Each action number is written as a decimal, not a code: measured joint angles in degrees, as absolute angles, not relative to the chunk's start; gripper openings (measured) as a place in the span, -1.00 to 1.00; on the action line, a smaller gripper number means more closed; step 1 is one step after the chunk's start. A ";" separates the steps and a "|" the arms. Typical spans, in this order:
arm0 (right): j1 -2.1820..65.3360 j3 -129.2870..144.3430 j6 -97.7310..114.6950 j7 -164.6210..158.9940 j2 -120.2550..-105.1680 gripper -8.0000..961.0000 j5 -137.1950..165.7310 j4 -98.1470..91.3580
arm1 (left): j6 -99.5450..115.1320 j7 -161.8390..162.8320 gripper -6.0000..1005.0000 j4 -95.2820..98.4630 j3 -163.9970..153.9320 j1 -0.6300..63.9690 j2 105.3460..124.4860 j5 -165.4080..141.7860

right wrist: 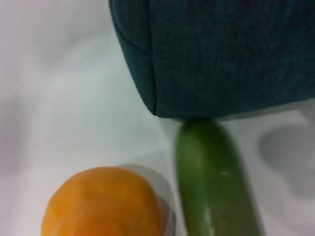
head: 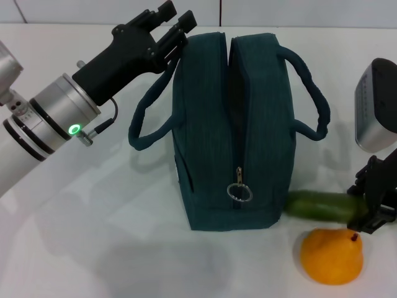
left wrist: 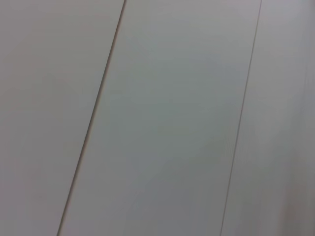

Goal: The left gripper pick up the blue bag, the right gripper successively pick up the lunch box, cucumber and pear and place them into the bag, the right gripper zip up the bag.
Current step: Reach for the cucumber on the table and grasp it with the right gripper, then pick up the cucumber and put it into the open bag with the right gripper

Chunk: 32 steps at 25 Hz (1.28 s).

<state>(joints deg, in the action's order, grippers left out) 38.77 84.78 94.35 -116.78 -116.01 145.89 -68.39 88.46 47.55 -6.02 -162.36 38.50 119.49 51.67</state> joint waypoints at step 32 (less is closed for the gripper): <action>25.01 37.20 99.26 -96.26 -115.13 0.20 104.92 -64.32 | 90.81 47.55 -0.05 -6.18 -162.71 37.56 119.43 50.63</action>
<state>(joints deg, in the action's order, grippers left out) 25.01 37.20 99.26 -96.26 -115.13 104.92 -64.32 90.81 47.55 -6.18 -162.71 37.55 119.43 50.63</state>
